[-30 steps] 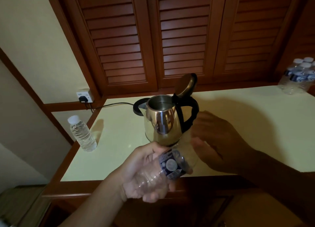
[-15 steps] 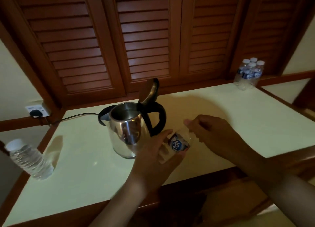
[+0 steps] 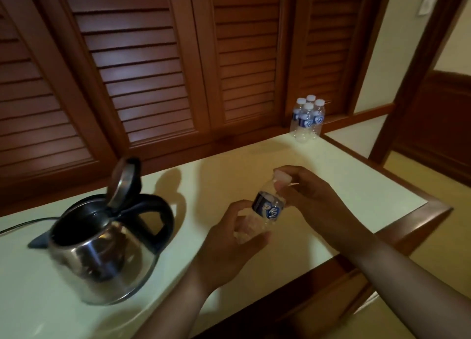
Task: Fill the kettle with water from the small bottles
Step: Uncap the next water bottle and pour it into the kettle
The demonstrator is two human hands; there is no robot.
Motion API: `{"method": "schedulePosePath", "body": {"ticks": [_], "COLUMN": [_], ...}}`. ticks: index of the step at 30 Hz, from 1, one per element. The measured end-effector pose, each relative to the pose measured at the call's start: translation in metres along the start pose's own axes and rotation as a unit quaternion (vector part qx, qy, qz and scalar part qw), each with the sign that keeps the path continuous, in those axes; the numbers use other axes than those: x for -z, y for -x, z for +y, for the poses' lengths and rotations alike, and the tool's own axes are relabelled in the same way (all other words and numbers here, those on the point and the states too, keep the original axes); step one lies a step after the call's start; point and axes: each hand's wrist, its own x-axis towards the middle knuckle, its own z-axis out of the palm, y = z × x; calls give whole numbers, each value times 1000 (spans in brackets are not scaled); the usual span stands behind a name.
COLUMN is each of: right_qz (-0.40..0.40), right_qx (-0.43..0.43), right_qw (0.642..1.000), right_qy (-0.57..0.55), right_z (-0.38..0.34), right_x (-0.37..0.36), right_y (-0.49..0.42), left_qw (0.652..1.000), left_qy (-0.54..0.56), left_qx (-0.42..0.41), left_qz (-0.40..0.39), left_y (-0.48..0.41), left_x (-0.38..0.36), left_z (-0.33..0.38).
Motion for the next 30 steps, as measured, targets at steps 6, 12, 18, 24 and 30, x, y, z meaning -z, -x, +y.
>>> {"method": "schedulePosePath", "body": {"ticks": [6, 12, 18, 24, 30], "right_qz": [38, 42, 62, 63, 39], "right_qx": [18, 11, -5, -21, -72], "right_qw": [999, 999, 982, 997, 997], "right_qy": [-17, -16, -177, 28, 12], "right_z": [34, 77, 130, 175, 208], "right_x": [61, 130, 194, 236, 258], "right_y": [-51, -116, -175, -196, -213], "left_qw": [999, 988, 989, 986, 981], "left_qy": [-38, -117, -100, -74, -41], "left_qx": [-7, -34, -2, 40, 66], "left_qz": [7, 92, 107, 147, 176], "left_y": [-89, -188, -274, -347, -389], "left_x": [-57, -112, -168, -211, -237], "left_z": [16, 39, 53, 51, 49]}}
